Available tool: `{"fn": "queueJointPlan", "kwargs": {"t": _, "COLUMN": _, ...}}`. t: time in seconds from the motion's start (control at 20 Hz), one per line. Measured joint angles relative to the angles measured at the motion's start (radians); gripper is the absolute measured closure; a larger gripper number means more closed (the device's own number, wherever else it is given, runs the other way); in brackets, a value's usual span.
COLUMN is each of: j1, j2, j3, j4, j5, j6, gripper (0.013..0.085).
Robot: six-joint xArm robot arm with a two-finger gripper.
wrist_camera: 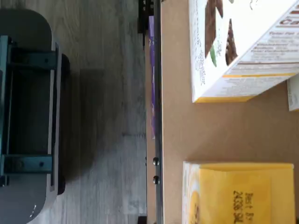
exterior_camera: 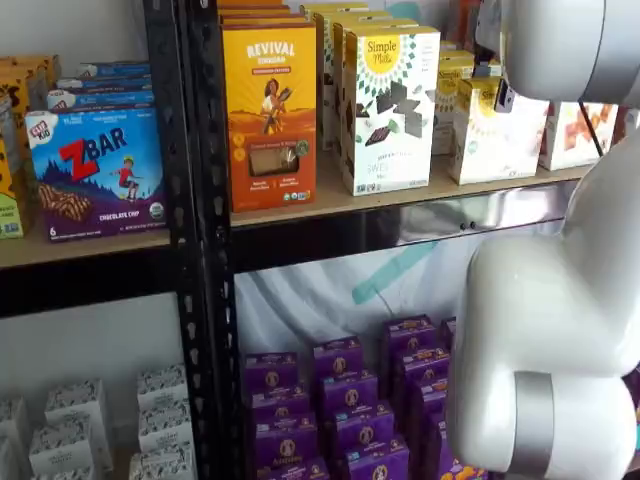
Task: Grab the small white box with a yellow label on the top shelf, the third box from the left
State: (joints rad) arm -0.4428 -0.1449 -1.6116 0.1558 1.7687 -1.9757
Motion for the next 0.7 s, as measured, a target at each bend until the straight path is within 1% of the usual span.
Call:
{"fn": "queueJointPlan", "kwargs": {"t": 0.15, "j1": 0.000, "j2": 0.000, "j3": -0.002, "j4": 0.000, "j5": 0.001, "j6": 0.001, "gripper": 0.0330}}
{"fn": "queueJointPlan", "kwargs": {"t": 0.25, "j1": 0.001, "j2": 0.001, "j3": -0.003, "j4": 0.000, "j5": 0.002, "j6": 0.001, "gripper": 0.0410}}
{"fn": "queueJointPlan", "kwargs": {"t": 0.35, "j1": 0.001, "j2": 0.002, "j3": -0.004, "j4": 0.000, "j5": 0.004, "j6": 0.001, "gripper": 0.0410}}
{"fn": "queueJointPlan", "kwargs": {"t": 0.4, "j1": 0.000, "j2": 0.002, "j3": -0.004, "j4": 0.001, "j5": 0.004, "j6": 0.001, "gripper": 0.0450}}
{"fn": "queueJointPlan", "kwargs": {"t": 0.6, "j1": 0.000, "j2": 0.002, "j3": -0.005, "j4": 0.002, "j5": 0.006, "j6": 0.001, "gripper": 0.0450}}
{"fn": "queueJointPlan", "kwargs": {"t": 0.7, "j1": -0.001, "j2": 0.000, "j3": -0.003, "j4": 0.005, "j5": 0.002, "j6": 0.000, "gripper": 0.0530}}
